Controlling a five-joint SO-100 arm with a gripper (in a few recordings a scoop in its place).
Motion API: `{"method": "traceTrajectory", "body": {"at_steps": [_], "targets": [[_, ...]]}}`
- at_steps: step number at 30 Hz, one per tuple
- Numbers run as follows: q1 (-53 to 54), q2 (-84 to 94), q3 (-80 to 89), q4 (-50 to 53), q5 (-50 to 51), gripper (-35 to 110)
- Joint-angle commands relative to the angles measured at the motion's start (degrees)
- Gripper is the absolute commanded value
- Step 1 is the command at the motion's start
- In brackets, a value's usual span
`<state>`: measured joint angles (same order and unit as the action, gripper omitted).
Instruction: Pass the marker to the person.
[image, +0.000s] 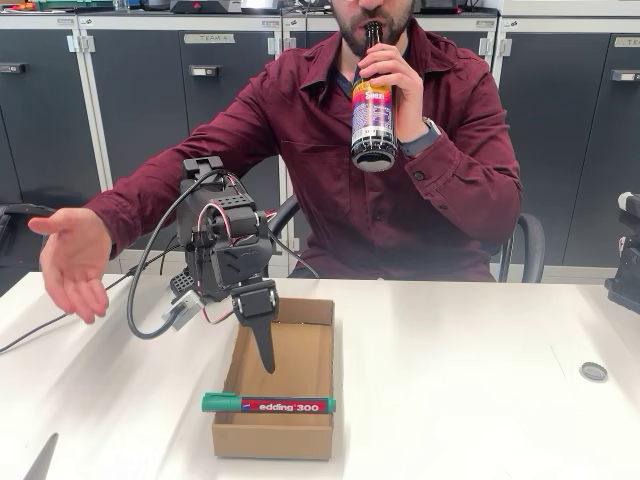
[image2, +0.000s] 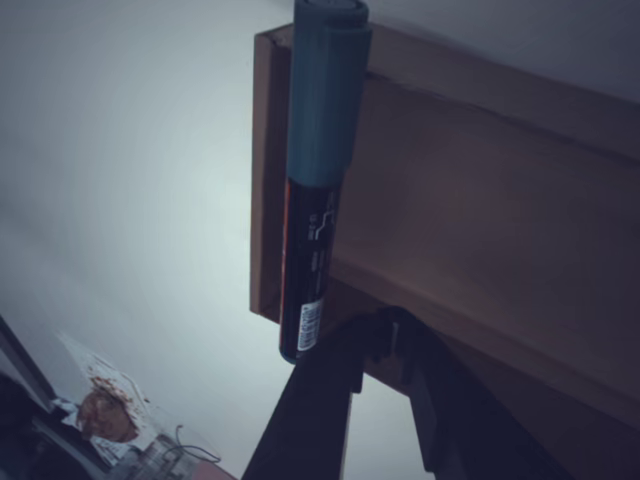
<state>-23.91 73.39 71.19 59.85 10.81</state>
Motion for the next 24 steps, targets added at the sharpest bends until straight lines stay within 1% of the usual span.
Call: {"method": "traceTrajectory", "body": {"at_steps": [1, 5, 10, 16, 24], "targets": [[1.76, 4.66, -0.26, -1.85, 0.53, 4], [3.6, 4.04, 0.88, -4.57, -0.35, 1], [4.22, 3.52, 1.14, -4.92, -0.35, 12], [4.31, 3.52, 2.72, -6.33, -0.18, 19], [2.81, 3.43, 3.34, -6.5, 0.09, 22]]}}
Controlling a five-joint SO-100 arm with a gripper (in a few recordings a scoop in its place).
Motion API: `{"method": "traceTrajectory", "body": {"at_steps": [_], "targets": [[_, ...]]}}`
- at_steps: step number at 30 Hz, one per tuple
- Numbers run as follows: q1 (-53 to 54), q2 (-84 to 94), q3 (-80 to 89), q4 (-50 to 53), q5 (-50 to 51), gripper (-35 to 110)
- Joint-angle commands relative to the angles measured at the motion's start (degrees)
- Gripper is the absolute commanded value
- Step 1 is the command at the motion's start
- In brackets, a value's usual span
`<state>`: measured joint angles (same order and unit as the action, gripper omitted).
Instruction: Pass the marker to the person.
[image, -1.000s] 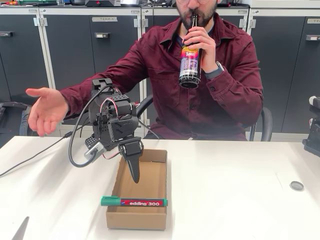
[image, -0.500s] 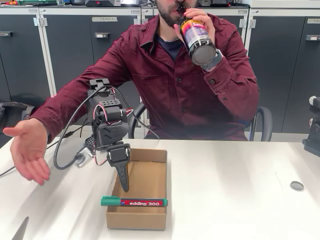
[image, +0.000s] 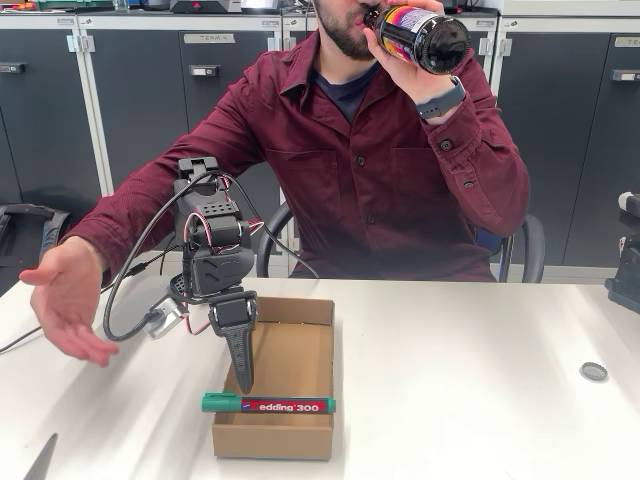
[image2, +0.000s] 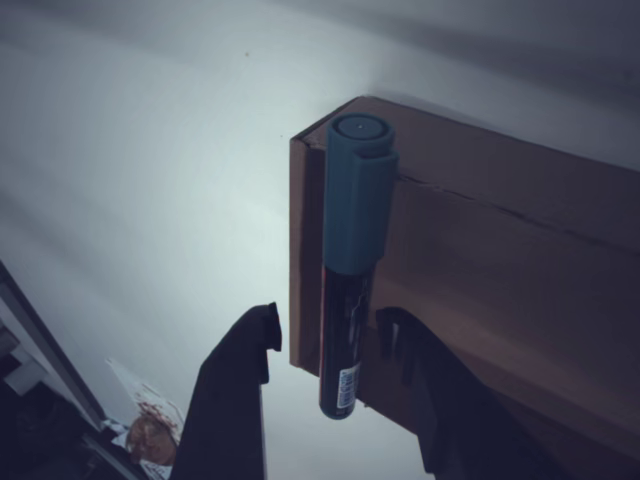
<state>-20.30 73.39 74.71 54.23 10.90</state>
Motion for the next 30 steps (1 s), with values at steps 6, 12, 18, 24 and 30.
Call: {"method": "traceTrajectory", "body": {"at_steps": [6, 12, 18, 24, 30], "targets": [[-2.2, 2.11, 0.53, -1.58, 0.88, 23], [-2.29, 0.53, -0.88, -1.58, 1.05, 23], [-1.32, -1.49, -2.2, -1.85, 0.97, 23], [-0.62, -2.99, -3.52, -1.67, 0.88, 23], [0.0, -3.43, -4.39, -1.58, 0.7, 21]]}}
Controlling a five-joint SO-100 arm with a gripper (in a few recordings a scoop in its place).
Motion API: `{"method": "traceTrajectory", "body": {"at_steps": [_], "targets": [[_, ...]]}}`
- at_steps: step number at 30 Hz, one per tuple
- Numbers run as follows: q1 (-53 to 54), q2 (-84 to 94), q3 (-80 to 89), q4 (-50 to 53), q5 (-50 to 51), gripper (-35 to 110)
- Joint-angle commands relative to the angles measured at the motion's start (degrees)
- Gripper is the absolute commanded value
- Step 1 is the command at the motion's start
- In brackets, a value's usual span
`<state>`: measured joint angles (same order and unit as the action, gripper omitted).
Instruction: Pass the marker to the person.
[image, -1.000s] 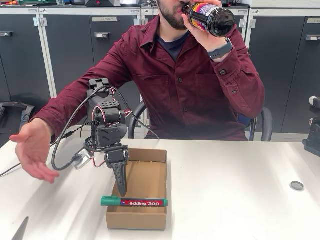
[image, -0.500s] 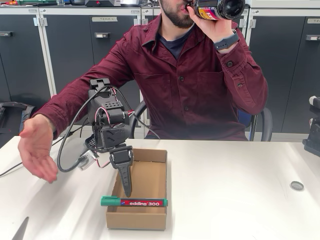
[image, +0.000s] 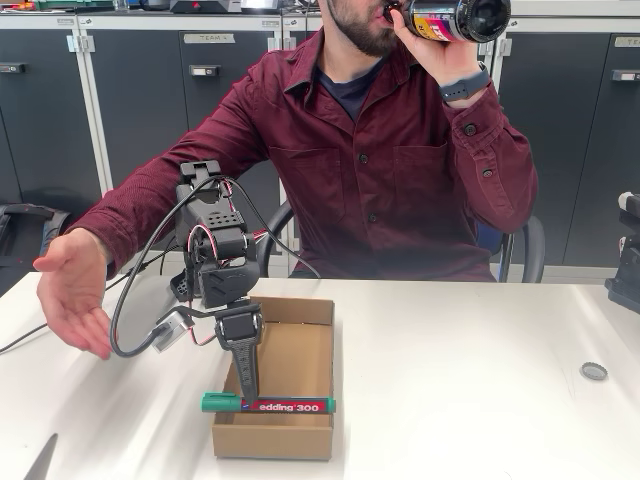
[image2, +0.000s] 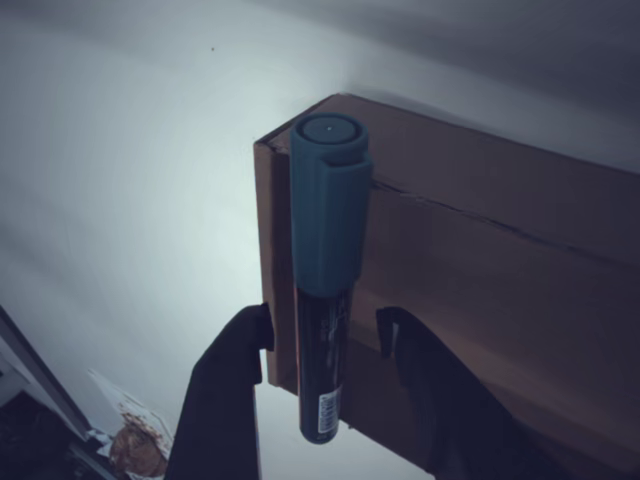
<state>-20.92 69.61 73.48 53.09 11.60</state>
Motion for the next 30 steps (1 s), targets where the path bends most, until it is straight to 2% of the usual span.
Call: {"method": "traceTrajectory", "body": {"at_steps": [1, 24, 26, 28, 30], "targets": [[0.7, 0.35, -3.16, -0.53, 0.0, 20], [1.49, -1.58, -3.25, -1.76, 0.0, 21], [1.49, -1.49, -2.72, -2.64, -0.7, 15], [1.49, -1.41, -2.55, -3.43, -1.41, 0], [1.49, -1.05, -1.76, -4.22, -1.58, -5]]}}
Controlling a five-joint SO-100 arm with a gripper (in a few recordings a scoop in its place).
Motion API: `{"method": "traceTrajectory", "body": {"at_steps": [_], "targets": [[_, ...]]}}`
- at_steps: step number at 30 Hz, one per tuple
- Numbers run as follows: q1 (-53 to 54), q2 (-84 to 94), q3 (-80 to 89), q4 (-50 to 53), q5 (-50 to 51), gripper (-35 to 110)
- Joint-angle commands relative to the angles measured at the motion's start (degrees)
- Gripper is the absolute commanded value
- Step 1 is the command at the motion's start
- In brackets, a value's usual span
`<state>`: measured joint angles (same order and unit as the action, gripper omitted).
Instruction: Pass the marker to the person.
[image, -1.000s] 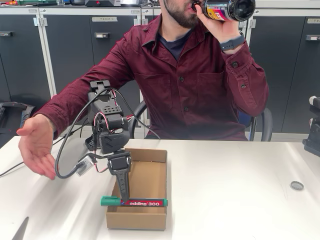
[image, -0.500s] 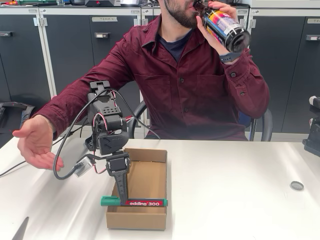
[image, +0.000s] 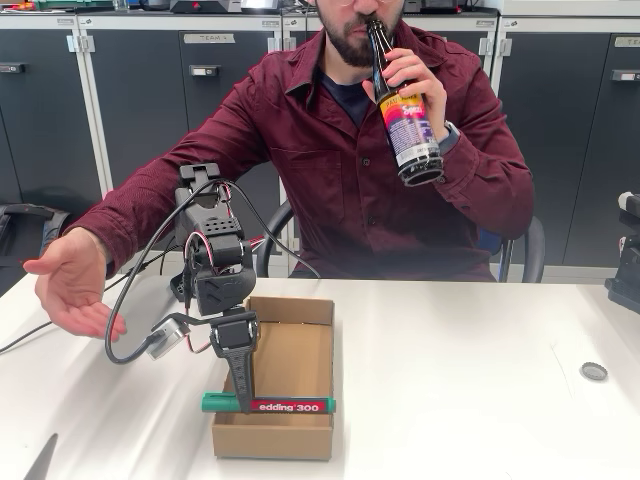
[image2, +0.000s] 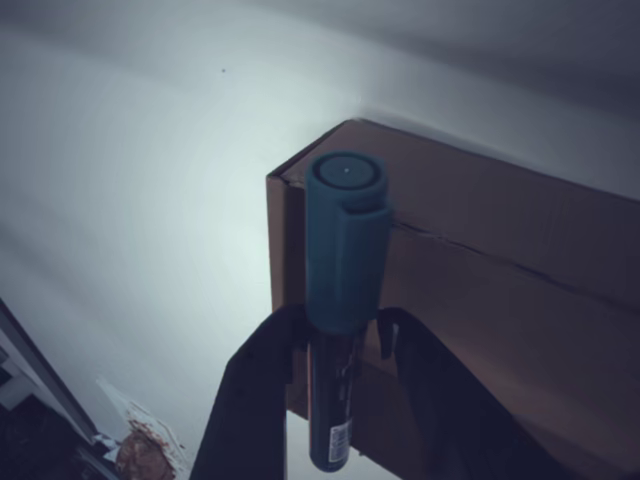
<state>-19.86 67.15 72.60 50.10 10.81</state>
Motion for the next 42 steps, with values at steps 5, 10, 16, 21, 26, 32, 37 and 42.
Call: {"method": "traceTrajectory", "body": {"at_steps": [5, 10, 16, 21, 26, 32, 37, 42], "targets": [[0.26, 1.76, -0.35, -1.32, -0.26, -5], [-0.26, 5.45, 0.35, 0.0, -2.2, -5], [-0.62, 20.39, 5.62, 3.96, -8.09, -5], [0.44, 29.71, 1.93, 11.43, -11.16, -5], [0.18, 37.53, -2.29, 23.91, -13.36, -5], [0.26, 49.48, 6.68, 31.99, -15.73, -5], [4.92, 60.91, 15.91, 34.98, -18.9, -5], [17.58, 67.15, 21.36, 31.55, -25.05, -5]]}}
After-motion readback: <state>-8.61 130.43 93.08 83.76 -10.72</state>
